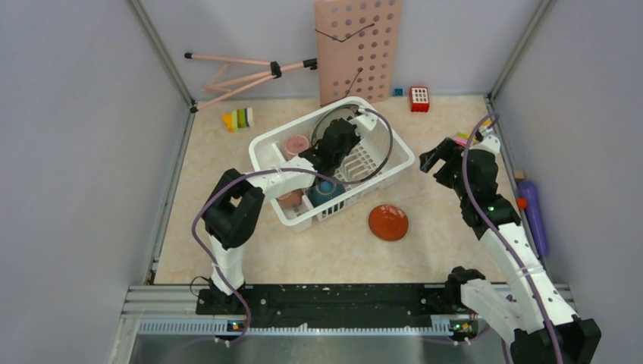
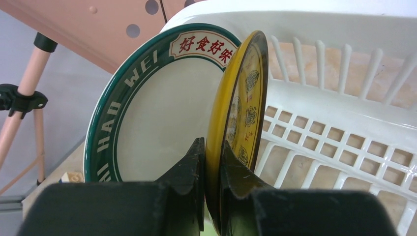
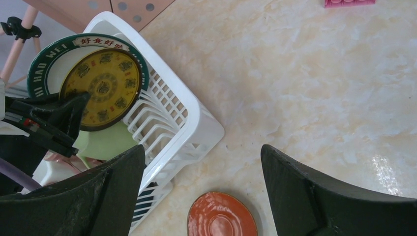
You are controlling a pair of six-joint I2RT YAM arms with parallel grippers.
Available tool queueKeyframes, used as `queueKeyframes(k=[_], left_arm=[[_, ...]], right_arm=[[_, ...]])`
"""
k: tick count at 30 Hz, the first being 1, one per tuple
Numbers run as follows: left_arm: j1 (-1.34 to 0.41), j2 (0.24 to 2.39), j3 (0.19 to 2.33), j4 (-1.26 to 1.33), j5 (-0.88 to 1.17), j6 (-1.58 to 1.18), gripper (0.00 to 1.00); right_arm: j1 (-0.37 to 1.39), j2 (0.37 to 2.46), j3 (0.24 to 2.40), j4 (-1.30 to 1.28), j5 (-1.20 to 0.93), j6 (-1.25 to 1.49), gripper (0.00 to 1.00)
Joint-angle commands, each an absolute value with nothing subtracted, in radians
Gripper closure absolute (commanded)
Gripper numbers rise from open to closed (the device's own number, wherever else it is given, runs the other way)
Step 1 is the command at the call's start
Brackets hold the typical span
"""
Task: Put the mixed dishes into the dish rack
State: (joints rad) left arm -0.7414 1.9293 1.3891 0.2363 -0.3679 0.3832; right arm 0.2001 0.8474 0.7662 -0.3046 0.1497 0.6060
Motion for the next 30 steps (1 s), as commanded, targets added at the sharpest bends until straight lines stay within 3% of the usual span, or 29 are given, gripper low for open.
queueKeyframes(k=[1, 8, 21, 30], left_arm=[[-0.713, 1.931, 1.371, 0.203, -0.295, 0.375, 1.0], [-0.711, 1.878, 1.35, 0.217, -0.198, 0.359, 1.0], [-0.763, 1.658, 1.249, 0.297, -0.278, 0.296, 1.0], [-0.786, 1.678, 1.212, 0.234, -0.289, 0.259, 1.0]], right_arm=[[0.206, 0.847, 0.788, -0.257, 0.122, 0.608, 0.14], [0.206, 0.856, 0.803, -0.268, 0.118, 0.606, 0.14], [0.206, 0.862, 0.804, -0.264, 0.086, 0.611, 0.14], [0.206, 0.847, 0.792, -0.266, 0.082, 0.613, 0.14]])
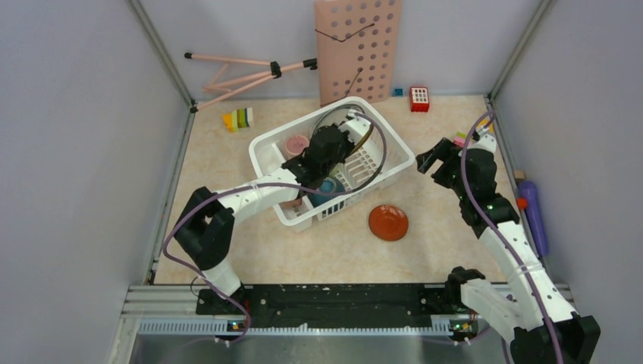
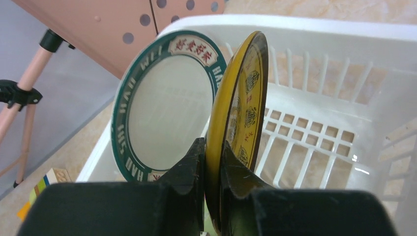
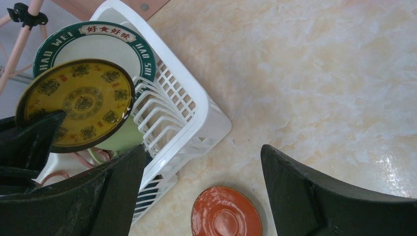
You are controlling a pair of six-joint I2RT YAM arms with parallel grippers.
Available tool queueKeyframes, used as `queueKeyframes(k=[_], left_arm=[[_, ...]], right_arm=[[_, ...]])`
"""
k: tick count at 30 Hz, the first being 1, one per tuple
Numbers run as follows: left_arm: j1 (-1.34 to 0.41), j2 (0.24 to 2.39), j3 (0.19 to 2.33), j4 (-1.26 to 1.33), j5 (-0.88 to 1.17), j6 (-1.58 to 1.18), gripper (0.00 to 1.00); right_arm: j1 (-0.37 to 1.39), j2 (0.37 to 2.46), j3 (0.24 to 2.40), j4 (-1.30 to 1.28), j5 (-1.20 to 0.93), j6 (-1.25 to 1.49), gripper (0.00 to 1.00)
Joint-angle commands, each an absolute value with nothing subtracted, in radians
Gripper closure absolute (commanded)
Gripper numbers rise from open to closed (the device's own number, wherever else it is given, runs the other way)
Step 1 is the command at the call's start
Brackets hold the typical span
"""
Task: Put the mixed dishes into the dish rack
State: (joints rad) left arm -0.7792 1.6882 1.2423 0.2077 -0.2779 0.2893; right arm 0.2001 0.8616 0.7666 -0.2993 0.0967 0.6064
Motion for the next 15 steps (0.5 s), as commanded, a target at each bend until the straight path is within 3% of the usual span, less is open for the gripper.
queueKeyframes(k=[1, 15], left_arm=[[-0.785, 1.69, 1.211, 0.237, -0.293, 0.261, 1.0], [-0.786, 1.788, 1.216, 0.155, -0.276, 0.307, 1.0]], right_arm=[[0.206, 0.846, 0.79, -0.268, 0.08, 0.614, 0.14], [0.207, 0.826, 0.779, -0.267, 0.073, 0.589, 0.14]])
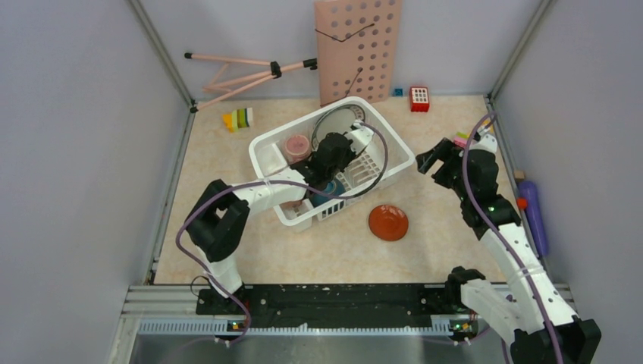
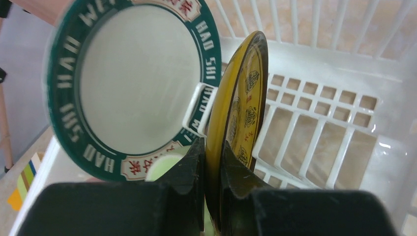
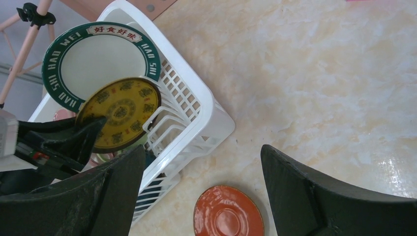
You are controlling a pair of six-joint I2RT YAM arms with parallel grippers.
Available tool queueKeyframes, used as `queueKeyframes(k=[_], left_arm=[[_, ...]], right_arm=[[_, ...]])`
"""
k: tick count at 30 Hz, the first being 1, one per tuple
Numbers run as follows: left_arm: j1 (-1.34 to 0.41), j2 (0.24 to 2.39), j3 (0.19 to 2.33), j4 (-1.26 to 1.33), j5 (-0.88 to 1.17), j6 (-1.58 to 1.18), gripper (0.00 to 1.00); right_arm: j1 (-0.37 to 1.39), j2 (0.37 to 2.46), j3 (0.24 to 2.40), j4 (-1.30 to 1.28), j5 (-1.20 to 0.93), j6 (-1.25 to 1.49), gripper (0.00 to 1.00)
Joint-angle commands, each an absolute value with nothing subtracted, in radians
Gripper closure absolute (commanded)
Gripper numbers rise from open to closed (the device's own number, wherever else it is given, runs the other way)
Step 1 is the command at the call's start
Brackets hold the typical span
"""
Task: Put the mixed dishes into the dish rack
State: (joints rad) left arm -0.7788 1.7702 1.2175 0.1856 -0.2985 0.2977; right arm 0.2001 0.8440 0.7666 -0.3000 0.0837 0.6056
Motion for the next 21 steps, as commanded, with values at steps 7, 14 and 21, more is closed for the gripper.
queueKeyframes(k=[7, 14, 21], left_arm=[[-0.787, 1.809, 1.228, 0.112, -0.346, 0.312, 1.0], [-0.761, 1.821, 1.292, 0.038, -0.316, 0.181, 0.8], [-0.752, 1.838, 1.352, -0.011, -0.397, 0.151, 0.45]], right_arm=[[0.207, 0.83, 0.778, -0.253, 0.083, 0.568, 0.14], [0.206, 0.858, 0.794, -0.26, 0.063, 0.552, 0.14], [0.207, 0.97, 0.904, -0.463, 0.128, 0.565, 0.12]])
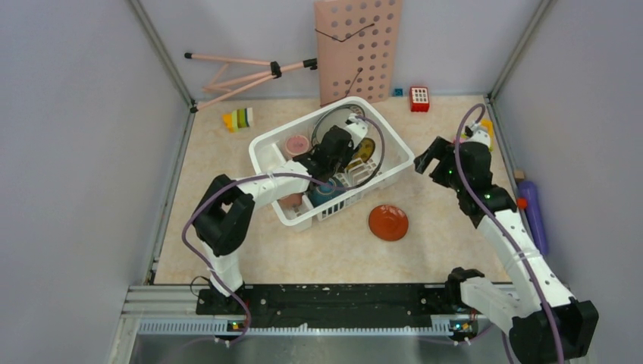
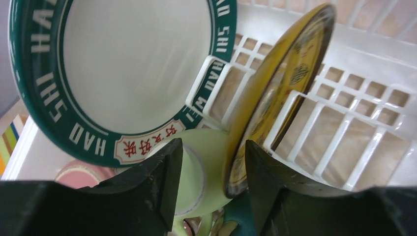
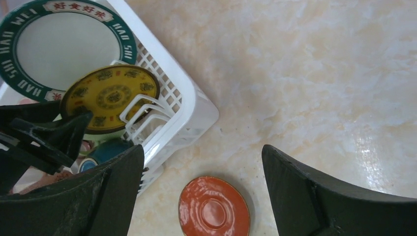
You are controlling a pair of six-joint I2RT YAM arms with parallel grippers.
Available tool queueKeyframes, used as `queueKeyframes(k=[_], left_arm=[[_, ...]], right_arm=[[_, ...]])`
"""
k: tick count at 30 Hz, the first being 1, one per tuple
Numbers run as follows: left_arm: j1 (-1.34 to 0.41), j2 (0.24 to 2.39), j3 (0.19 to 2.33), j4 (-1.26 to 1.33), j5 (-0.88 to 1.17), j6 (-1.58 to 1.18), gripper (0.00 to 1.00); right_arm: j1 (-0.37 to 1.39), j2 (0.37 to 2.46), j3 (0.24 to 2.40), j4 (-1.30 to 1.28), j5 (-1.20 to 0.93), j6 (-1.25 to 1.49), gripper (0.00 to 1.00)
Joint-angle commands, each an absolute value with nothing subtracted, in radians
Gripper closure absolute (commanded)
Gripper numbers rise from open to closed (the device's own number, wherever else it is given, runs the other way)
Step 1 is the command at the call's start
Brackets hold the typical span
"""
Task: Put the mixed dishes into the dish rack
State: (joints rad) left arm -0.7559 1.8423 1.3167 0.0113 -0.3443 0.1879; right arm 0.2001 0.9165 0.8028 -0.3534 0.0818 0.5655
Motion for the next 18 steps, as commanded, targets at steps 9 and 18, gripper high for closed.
queueKeyframes(k=[9, 18], left_arm=[[-0.752, 1.75, 1.301, 0.079, -0.441, 0.133, 0.44], [-0.752, 1.566, 1.254, -0.022, -0.315, -0.014, 0.41]], right_arm=[[0.207, 0.981, 0.794, -0.571, -0.074, 0.542, 0.16], [0.206, 0.992, 0.565, -0.489, -0.22, 0.645, 0.25]])
